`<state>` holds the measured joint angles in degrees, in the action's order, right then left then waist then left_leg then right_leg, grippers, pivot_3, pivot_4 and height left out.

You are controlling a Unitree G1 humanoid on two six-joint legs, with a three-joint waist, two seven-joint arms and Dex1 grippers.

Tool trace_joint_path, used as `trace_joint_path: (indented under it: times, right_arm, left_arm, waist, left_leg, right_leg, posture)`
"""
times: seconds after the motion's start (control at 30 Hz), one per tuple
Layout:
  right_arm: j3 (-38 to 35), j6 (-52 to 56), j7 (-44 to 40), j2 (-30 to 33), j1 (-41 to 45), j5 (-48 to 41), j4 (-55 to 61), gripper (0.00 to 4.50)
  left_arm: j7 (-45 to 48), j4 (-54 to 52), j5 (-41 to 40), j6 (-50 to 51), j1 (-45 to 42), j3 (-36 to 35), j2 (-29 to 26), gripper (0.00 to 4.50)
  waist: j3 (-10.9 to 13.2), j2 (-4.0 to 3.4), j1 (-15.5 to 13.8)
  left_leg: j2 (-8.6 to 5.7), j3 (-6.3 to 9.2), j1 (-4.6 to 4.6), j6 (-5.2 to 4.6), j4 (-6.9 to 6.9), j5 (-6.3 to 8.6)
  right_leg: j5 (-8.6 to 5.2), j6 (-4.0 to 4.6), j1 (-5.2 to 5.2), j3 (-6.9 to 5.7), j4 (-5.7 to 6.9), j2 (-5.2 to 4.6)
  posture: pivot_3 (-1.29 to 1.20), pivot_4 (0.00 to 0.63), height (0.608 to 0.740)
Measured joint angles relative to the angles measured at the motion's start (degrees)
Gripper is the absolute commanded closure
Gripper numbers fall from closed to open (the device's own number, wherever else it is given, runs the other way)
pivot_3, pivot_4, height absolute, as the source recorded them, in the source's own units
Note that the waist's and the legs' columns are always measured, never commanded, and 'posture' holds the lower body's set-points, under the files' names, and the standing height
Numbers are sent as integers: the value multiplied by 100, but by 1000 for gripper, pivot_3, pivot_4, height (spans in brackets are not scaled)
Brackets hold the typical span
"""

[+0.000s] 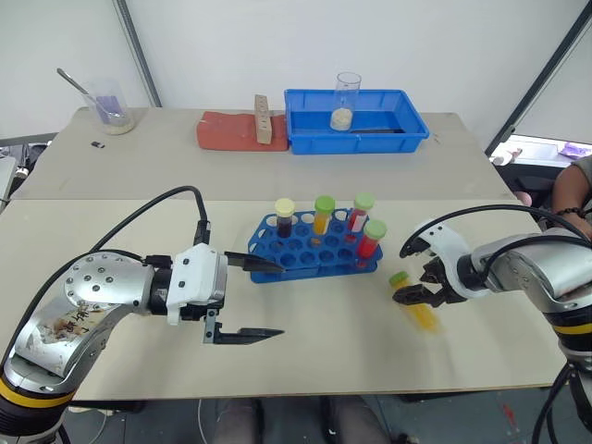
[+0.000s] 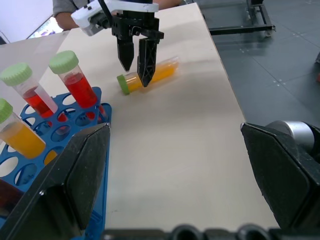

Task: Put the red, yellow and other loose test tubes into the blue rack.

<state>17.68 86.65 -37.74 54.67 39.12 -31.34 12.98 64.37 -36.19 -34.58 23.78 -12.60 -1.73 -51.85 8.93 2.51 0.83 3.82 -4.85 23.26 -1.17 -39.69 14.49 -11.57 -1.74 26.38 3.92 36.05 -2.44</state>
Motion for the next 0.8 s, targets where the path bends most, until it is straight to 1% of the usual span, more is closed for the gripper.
trace_joint_path:
  times: [0.03, 0.13, 0.3, 0.37, 0.53, 0.63, 0.7, 0.8]
  right_arm:
    - [88, -1, -19, 0, 42, 37, -57, 282]
    - [280, -7, -55, -1, 69, 133, -248, 1196]
    - [403, -47, -102, 0, 103, 207, -317, 2952]
    - [401, -41, -91, -23, 110, 233, -340, 3483]
    - [325, 28, -43, -138, 119, 300, -341, 3505]
    - [56, 31, -96, -53, 97, 267, -323, 3506]
    - [-234, -23, -232, 319, -6, 183, -131, 3506]
    - [-921, -395, -633, 916, -574, -62, 586, 3507]
  left_arm:
    - [-12, -14, 4, 0, 3, 2, 2, 0]
    - [-63, -55, 38, 0, 15, 5, 19, 0]
    - [-118, -98, 53, 0, 88, 5, 48, 0]
    - [-137, -118, 60, 0, 129, 20, 64, 0]
    - [-223, -125, 72, 3, 164, 44, 77, 0]
    - [-398, -112, 26, 77, 268, -77, 144, 0]
    - [-588, -67, -151, 175, 382, -368, 239, 0]
    - [-720, 115, -255, 259, 660, -759, 273, 0]
  waist:
    - [0, 0, -2]
    - [0, 0, -4]
    - [0, 0, 2]
    - [0, 0, 8]
    - [0, 0, 21]
    - [1, -3, 6]
    - [1, -5, -12]
    - [1, -5, -28]
  left_leg:
    - [-1, 0, 0, 0, 0, 0]
    - [-1, -1, 0, 0, -3, 0]
    - [0, -1, -1, 0, -3, 0]
    - [0, -1, -3, 0, -4, 0]
    - [1, -2, -8, 0, -7, -1]
    - [0, -2, -6, 0, -8, -1]
    - [0, -1, -4, 0, -5, -1]
    - [2, 2, -5, -10, 0, 7]
  right_leg:
    - [0, 0, 0, 0, 1, 0]
    - [1, -2, -1, 0, 1, -1]
    - [3, -3, -1, 0, 3, 0]
    - [3, -3, -1, 0, 3, 0]
    - [7, -4, -3, 0, 7, 1]
    - [7, -4, -2, 1, 9, -1]
    - [7, -5, -1, 0, 7, -1]
    - [4, -19, -2, -5, 5, -1]
  posture:
    - [0, 150, 705]
    - [0, 150, 705]
    - [0, 150, 705]
    - [0, 150, 705]
    - [0, 150, 705]
    - [0, 150, 705]
    - [0, 150, 705]
    - [0, 150, 705]
